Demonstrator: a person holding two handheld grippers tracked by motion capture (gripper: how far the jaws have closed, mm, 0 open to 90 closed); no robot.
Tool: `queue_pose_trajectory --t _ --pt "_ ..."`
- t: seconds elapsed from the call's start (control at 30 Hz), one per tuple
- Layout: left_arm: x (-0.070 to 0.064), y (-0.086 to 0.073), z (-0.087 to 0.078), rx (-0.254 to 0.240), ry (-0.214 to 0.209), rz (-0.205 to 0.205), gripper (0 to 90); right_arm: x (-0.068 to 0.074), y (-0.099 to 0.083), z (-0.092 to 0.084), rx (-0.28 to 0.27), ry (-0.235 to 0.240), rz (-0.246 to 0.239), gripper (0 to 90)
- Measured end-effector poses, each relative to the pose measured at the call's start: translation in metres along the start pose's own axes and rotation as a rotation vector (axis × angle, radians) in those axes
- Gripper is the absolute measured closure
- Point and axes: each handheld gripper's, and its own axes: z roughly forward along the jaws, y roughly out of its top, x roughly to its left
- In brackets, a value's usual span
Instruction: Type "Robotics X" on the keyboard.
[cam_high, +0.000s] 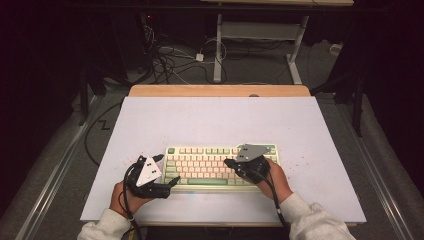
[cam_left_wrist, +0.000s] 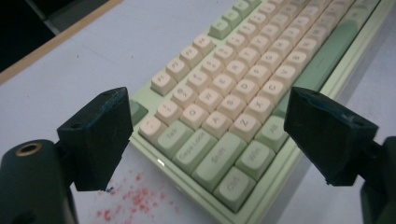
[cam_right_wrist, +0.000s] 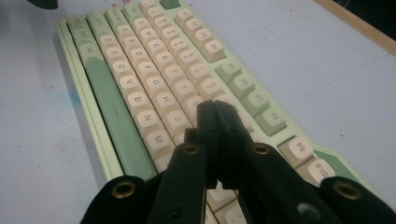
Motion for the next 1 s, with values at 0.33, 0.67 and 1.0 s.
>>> queue_pose_trajectory --t 0.33,0.67,1.0 --pt "-0.007 -0.011 -0.013 -0.002 0.019 -0.018 14.7 0.001 0.010 0.029 0.075 -0.004 -0.013 90.0" --pt "-0.006 -0.011 -0.011 0.005 0.020 -0.019 14.8 0.000 0.011 0.039 0.116 -0.012 -0.029 90.0" --pt "-0.007 -0.011 -0.010 0.014 0.013 -0.015 14.9 0.001 0.011 0.041 0.143 -0.018 -0.043 90.0"
